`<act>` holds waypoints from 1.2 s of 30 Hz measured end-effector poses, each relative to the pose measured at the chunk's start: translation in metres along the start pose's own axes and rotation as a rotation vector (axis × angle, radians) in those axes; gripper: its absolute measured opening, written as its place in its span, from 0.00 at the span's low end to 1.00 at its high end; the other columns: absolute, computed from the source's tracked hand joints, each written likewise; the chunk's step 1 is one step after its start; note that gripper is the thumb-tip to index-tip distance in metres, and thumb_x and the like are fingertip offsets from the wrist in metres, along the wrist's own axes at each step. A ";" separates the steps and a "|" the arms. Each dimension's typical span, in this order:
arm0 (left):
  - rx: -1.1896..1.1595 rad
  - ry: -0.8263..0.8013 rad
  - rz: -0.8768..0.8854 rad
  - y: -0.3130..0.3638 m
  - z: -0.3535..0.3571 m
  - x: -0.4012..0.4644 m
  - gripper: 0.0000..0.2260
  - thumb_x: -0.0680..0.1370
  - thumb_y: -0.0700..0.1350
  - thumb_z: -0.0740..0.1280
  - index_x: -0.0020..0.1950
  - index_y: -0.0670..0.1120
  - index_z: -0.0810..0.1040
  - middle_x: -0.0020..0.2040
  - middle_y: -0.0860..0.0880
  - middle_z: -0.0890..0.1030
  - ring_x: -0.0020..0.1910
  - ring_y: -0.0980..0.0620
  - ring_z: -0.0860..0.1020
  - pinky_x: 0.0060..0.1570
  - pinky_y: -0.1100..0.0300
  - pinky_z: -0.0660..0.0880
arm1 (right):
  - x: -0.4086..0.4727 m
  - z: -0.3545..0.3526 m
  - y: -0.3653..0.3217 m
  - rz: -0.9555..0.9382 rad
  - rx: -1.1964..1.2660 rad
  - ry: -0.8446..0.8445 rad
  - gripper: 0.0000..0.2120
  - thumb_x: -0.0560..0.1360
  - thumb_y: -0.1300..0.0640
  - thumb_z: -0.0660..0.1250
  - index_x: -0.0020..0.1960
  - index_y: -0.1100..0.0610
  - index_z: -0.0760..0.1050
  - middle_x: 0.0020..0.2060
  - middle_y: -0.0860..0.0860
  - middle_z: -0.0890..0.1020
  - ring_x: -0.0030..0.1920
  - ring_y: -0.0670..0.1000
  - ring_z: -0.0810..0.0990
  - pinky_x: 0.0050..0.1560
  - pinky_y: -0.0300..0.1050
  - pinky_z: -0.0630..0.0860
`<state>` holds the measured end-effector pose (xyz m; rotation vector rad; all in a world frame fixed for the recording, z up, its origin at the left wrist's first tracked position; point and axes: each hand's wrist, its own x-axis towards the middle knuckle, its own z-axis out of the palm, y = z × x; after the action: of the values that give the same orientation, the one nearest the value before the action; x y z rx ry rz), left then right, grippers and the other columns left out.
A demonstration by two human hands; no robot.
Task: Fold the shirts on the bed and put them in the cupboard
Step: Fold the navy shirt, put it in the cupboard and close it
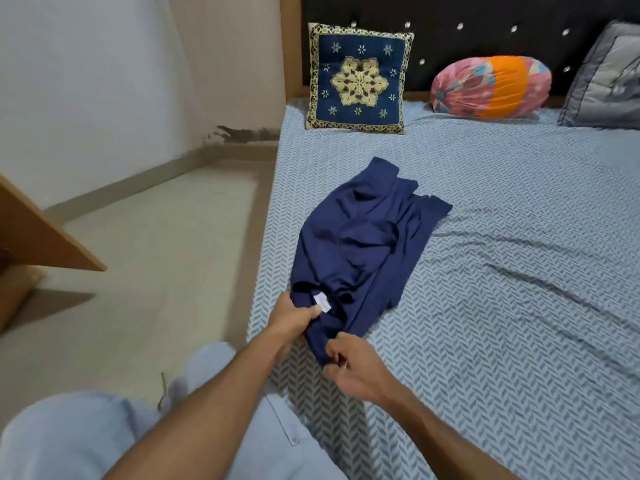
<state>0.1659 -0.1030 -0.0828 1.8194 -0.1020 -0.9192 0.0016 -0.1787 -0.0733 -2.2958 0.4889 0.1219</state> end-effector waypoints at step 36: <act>0.506 -0.170 0.837 0.290 -0.039 -0.116 0.10 0.71 0.56 0.78 0.50 0.58 0.83 0.50 0.56 0.83 0.45 0.58 0.80 0.43 0.61 0.75 | -0.014 -0.317 -0.211 -0.182 -0.149 0.574 0.16 0.76 0.66 0.65 0.53 0.49 0.86 0.42 0.34 0.83 0.40 0.29 0.77 0.40 0.27 0.69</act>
<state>0.2070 -0.1498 0.2260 1.8660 -1.1960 -0.4479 0.0498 -0.2675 0.2935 -2.4958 0.5641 -0.6252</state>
